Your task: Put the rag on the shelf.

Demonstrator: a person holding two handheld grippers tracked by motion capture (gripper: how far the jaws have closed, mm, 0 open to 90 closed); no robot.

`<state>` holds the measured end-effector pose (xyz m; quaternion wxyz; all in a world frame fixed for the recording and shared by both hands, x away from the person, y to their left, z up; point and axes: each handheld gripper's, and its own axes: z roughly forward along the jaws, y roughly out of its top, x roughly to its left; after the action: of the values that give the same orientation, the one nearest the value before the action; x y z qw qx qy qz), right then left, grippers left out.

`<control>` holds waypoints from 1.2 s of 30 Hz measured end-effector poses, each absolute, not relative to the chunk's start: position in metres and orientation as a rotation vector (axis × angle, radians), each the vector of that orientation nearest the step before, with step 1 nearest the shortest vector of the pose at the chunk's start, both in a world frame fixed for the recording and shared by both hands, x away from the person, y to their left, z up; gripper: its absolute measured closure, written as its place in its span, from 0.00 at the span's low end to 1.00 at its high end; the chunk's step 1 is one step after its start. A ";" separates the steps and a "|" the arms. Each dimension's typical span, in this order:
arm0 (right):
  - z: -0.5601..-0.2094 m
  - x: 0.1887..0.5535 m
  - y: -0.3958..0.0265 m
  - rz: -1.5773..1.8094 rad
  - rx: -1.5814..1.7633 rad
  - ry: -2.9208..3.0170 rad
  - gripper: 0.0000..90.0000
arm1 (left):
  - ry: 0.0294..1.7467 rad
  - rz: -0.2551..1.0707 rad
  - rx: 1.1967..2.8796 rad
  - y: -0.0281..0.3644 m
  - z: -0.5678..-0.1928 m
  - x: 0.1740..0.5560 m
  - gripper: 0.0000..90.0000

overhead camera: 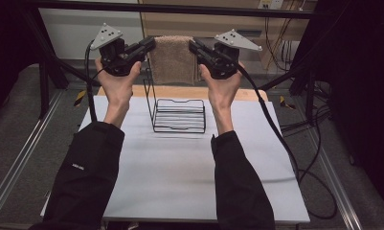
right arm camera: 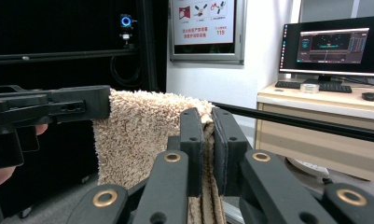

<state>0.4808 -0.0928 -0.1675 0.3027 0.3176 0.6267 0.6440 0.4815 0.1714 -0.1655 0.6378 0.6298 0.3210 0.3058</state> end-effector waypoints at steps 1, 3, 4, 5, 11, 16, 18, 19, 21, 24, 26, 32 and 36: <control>-0.167 0.482 -0.092 1.702 0.840 1.664 0.93 | 0.733 0.700 1.436 0.171 -0.165 0.483 0.95; -0.165 0.484 -0.092 1.701 0.838 1.660 0.93 | 0.730 0.703 1.434 0.172 -0.165 0.485 0.95; -0.165 0.485 -0.092 1.701 0.836 1.658 0.93 | 0.727 0.707 1.438 0.172 -0.164 0.487 0.95; -0.164 0.486 -0.092 1.697 0.837 1.659 0.93 | 0.727 0.712 1.440 0.171 -0.164 0.488 0.95; -0.165 0.495 -0.091 1.690 0.847 1.656 0.93 | 0.724 0.747 1.453 0.168 -0.163 0.495 0.95; -0.167 0.501 -0.092 1.683 0.850 1.662 0.93 | 0.717 0.746 1.451 0.169 -0.167 0.502 0.95; -0.168 0.504 -0.092 1.675 0.849 1.668 0.93 | 0.720 0.749 1.454 0.168 -0.168 0.505 0.95; -0.168 0.506 -0.091 1.671 0.852 1.670 0.93 | 0.722 0.748 1.452 0.168 -0.169 0.507 0.95; -0.170 0.509 -0.091 1.663 0.851 1.675 0.93 | 0.730 0.748 1.459 0.168 -0.171 0.510 0.95; -0.172 0.513 -0.090 1.652 0.855 1.684 0.93 | 0.740 0.740 1.465 0.169 -0.174 0.514 0.95; -0.173 0.515 -0.089 1.643 0.851 1.690 0.93 | 0.743 0.739 1.464 0.169 -0.176 0.516 0.95; -0.180 0.518 -0.088 1.638 0.862 1.701 0.93 | 0.741 0.734 1.475 0.170 -0.182 0.517 0.95; -0.185 0.519 -0.089 1.633 0.869 1.714 0.93 | 0.737 0.732 1.495 0.170 -0.186 0.516 0.95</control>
<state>0.5189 -0.0888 -0.1853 0.3050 0.3282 0.6474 0.6166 0.5165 0.1700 -0.1865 0.6135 0.6486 0.3195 0.3177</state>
